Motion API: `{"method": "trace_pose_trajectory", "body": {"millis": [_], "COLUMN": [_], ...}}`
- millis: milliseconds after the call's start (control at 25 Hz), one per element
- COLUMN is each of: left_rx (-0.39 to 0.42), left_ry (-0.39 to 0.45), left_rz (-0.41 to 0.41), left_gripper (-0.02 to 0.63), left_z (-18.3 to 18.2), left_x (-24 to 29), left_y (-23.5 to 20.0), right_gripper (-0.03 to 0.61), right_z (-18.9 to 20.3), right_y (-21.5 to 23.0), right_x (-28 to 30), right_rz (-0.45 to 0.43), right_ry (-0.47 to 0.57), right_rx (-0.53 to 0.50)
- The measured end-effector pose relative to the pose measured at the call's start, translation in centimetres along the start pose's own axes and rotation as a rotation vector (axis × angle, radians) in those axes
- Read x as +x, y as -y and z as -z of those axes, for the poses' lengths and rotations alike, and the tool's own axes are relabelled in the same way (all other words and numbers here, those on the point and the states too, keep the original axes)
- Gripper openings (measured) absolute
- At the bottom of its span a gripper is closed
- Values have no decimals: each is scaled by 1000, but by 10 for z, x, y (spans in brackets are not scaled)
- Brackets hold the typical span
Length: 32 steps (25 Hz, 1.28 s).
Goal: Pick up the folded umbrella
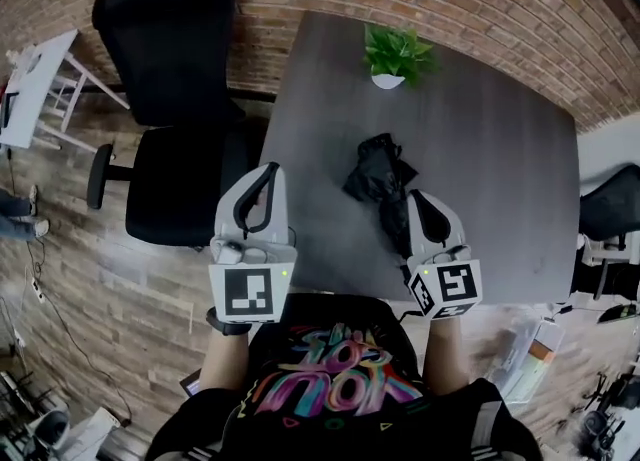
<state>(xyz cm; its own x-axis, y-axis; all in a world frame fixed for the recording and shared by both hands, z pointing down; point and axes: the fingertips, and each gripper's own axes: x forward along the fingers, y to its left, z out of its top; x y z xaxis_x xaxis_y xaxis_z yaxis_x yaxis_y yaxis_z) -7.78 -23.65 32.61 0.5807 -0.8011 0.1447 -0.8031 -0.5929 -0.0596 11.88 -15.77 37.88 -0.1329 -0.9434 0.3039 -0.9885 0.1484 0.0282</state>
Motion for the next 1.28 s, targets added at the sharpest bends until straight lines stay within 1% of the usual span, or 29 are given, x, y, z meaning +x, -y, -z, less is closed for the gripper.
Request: {"method": "trace_pose_trajectory", "body": {"millis": [200, 480, 800, 1040, 1080, 1120, 1280], "left_rx": [5, 13, 14, 8, 10, 13, 15], "left_ry": [18, 33, -16, -37, -40, -43, -47], "left_rz": [57, 88, 81, 82, 82, 83, 86], "left_gripper": [2, 2, 2, 2, 2, 2, 2], "left_z": [-6, -10, 1, 8, 9, 11, 12], "left_x": [17, 31, 43, 49, 51, 52, 59], "left_y": [13, 38, 53, 62, 63, 64, 66], "right_gripper": [3, 3, 3, 5, 10, 38, 77], "right_z": [3, 15, 32, 42, 44, 48, 65], "right_y": [8, 33, 52, 65, 67, 68, 70], "right_x": [-10, -22, -13, -9, -9, -8, 0], "right_rz": [37, 61, 35, 28, 21, 15, -11], "right_ry": [-18, -39, -84, -103, -112, -123, -176], "right_rx": [-19, 2, 59, 45, 39, 32, 34]}}
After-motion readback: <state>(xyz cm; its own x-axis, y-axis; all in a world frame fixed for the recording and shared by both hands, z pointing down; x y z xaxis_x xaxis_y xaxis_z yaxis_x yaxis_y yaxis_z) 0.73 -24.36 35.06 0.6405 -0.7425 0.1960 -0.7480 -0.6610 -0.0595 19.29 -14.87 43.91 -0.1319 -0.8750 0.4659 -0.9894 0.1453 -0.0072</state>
